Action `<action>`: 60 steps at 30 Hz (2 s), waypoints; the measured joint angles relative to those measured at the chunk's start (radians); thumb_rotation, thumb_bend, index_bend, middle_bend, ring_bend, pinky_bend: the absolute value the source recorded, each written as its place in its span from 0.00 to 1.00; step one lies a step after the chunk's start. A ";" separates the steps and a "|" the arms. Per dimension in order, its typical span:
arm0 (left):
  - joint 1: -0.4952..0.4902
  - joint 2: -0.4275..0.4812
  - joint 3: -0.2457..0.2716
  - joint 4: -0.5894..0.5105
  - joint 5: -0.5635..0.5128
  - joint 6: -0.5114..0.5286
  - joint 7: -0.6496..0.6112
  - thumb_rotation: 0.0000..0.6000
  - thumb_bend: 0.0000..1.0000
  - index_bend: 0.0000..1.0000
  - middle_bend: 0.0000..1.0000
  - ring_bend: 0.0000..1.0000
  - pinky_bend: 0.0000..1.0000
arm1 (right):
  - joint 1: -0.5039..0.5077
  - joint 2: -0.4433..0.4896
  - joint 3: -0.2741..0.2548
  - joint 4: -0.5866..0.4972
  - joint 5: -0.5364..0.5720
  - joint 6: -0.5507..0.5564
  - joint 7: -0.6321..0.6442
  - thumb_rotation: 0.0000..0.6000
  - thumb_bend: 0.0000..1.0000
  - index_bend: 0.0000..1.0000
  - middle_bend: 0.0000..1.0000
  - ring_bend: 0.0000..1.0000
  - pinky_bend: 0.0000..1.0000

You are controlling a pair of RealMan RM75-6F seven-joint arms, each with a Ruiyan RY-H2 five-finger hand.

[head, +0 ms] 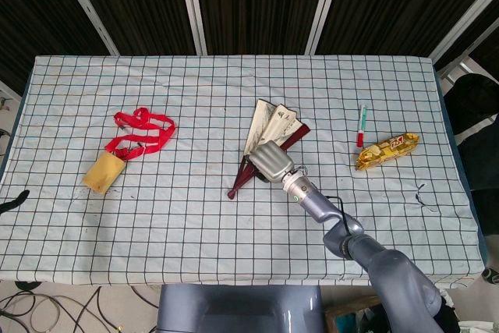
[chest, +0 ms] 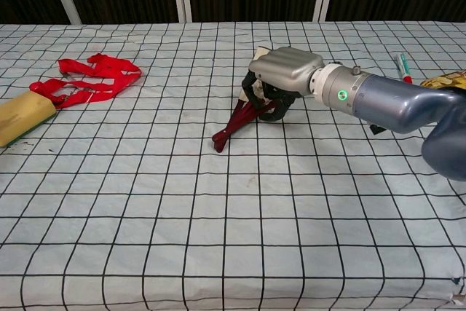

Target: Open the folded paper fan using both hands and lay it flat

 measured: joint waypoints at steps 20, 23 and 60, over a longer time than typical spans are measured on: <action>0.002 0.001 -0.002 -0.004 0.001 0.003 -0.006 1.00 0.00 0.00 0.00 0.00 0.00 | 0.002 -0.002 -0.002 0.000 -0.008 0.013 -0.004 1.00 0.35 0.69 1.00 1.00 0.95; 0.002 0.001 -0.001 -0.003 0.002 0.003 -0.006 1.00 0.00 0.00 0.00 0.00 0.00 | 0.001 -0.003 -0.003 0.002 -0.009 0.016 -0.002 1.00 0.35 0.69 1.00 1.00 0.95; 0.003 -0.001 -0.002 -0.012 0.019 0.021 -0.004 1.00 0.00 0.00 0.00 0.00 0.00 | 0.007 0.017 0.034 0.013 -0.052 0.287 0.026 1.00 0.44 0.93 1.00 1.00 0.95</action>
